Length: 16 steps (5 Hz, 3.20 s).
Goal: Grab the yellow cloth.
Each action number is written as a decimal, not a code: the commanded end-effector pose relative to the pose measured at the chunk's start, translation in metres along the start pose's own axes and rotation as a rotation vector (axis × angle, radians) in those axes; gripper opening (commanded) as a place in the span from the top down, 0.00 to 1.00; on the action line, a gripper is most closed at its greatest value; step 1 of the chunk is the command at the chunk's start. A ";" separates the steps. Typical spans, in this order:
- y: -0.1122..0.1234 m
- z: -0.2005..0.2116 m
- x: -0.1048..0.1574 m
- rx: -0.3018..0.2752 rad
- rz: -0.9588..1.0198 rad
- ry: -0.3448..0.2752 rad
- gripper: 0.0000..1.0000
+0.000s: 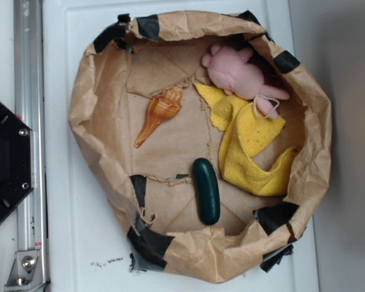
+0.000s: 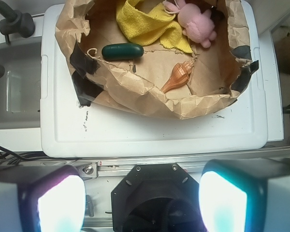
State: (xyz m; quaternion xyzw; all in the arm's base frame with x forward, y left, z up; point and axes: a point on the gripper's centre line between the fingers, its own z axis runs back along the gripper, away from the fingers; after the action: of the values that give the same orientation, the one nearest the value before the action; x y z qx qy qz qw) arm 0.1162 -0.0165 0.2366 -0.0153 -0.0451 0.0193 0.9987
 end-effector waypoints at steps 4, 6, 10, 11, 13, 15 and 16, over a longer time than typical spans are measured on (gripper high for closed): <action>0.029 -0.068 0.080 -0.033 -0.144 -0.045 0.00; -0.004 -0.124 0.158 -0.042 -0.301 0.038 0.00; -0.024 -0.216 0.170 -0.079 -0.435 0.196 1.00; -0.011 -0.198 0.163 -0.112 -0.424 0.146 1.00; 0.004 -0.204 0.156 -0.058 -0.422 0.135 1.00; 0.012 -0.102 0.129 0.016 -0.284 -0.030 1.00; 0.012 -0.052 0.127 -0.056 -0.274 -0.061 1.00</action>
State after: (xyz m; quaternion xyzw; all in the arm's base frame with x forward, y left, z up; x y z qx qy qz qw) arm 0.2488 0.0023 0.1802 -0.0396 -0.0422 -0.1185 0.9913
